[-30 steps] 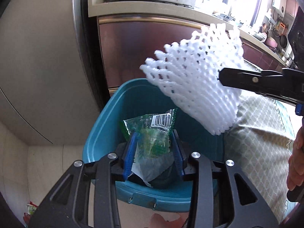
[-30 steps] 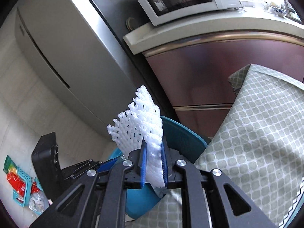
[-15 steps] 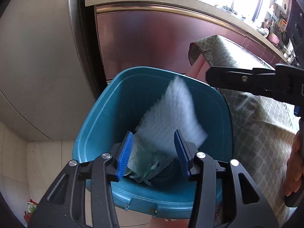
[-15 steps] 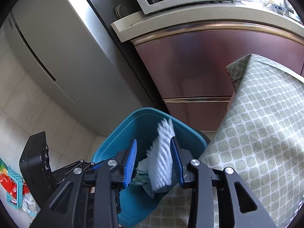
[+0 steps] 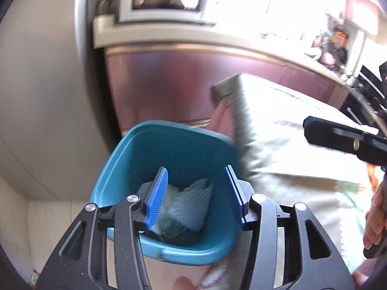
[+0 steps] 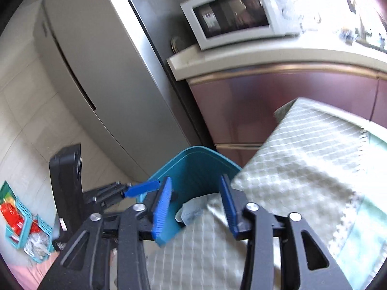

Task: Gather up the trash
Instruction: 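Move both grippers back over the table toward the tissue and cup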

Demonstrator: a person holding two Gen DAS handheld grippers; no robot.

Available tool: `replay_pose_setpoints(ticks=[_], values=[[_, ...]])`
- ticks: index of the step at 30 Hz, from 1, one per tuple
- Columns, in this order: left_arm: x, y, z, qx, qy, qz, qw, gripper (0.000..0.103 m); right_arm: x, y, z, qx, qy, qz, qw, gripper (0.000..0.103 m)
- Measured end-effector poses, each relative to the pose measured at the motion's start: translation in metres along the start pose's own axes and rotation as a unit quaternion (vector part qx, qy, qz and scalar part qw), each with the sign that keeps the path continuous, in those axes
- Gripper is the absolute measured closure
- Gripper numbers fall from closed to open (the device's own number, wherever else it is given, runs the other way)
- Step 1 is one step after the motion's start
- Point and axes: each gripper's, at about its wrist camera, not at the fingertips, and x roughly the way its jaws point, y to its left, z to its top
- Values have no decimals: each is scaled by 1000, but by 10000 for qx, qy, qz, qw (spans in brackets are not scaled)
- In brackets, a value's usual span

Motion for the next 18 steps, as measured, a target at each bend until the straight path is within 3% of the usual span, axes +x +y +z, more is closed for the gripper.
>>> replay_pose_setpoints(ticks=[5,9,18], values=[[-26,-49,8,418,-368,-534,9970,51,-62,-15,-23,64,-374,-227,9990,60],[-38,-103,7,848,-445,-1101,9893,49,-116,-33,-48,285,-694,-589,9954,60],[-49,-253,-18,1952,-247,-2410,9504,47,-227,-86,-111,1049,-1259,-1781,9703,59]])
